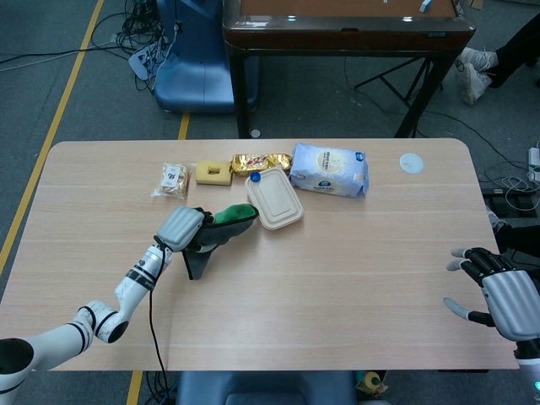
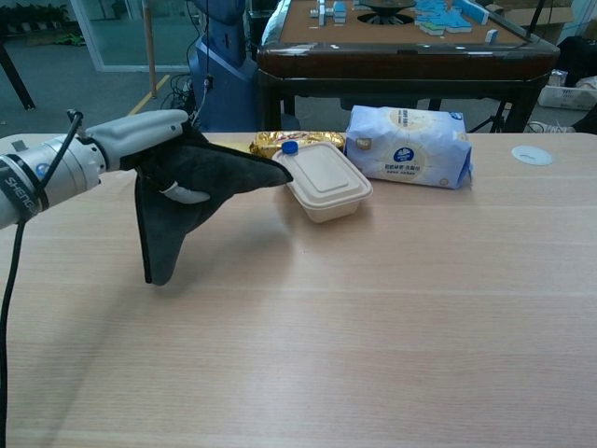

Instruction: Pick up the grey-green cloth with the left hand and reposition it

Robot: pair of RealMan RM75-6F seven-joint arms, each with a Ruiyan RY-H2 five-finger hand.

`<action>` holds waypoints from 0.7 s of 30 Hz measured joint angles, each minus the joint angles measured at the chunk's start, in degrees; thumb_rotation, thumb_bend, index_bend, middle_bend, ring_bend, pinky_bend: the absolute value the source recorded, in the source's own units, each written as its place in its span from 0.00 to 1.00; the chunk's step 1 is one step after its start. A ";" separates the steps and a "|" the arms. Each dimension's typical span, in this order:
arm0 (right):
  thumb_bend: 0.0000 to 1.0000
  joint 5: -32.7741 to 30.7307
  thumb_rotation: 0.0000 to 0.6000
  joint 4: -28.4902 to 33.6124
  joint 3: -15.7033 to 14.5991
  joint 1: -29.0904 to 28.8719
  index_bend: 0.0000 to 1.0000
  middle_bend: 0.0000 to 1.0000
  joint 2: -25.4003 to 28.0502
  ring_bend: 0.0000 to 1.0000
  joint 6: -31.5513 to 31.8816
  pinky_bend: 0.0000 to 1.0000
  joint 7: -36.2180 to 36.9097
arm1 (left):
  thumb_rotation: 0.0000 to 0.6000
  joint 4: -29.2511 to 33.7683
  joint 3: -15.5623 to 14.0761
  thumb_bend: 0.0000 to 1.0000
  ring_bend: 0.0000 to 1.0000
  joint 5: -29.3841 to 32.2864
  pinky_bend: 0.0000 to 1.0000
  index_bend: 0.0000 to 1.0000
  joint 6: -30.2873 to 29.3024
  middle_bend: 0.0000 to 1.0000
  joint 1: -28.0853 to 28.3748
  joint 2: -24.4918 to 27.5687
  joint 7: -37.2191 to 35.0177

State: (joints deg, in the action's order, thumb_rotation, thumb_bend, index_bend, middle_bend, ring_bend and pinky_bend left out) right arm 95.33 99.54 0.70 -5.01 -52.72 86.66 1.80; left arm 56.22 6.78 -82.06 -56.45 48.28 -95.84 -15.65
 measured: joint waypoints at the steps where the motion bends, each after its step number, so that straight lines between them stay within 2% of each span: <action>1: 0.23 0.02 1.00 0.01 -0.01 0.00 0.40 0.29 0.01 0.23 0.00 0.32 0.00 | 1.00 0.28 0.30 0.20 0.01 0.58 0.27 0.00 0.34 0.00 -0.10 0.02 0.23; 5: 0.23 -0.02 1.00 0.05 0.00 -0.05 0.40 0.29 0.02 0.23 -0.09 0.32 -0.04 | 1.00 1.05 1.50 0.17 0.00 2.14 0.16 0.00 -0.57 0.00 -0.79 0.16 2.16; 14: 0.23 0.15 1.00 0.03 0.08 -0.33 0.40 0.29 -0.12 0.23 -0.31 0.32 0.02 | 1.00 4.17 2.27 0.13 0.00 4.01 0.12 0.00 0.51 0.00 -1.75 1.95 5.94; 21: 0.23 -0.04 1.00 0.05 0.12 -0.27 0.40 0.29 0.10 0.23 -0.23 0.32 -0.01 | 1.00 6.46 2.16 0.13 0.00 3.95 0.11 0.00 -0.82 0.00 -3.13 3.68 6.83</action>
State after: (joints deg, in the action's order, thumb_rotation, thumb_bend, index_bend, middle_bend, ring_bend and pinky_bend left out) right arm 95.29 99.60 0.82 -5.28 -52.62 86.43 1.79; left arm 62.68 8.94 -78.11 -57.27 45.16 -92.16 -8.82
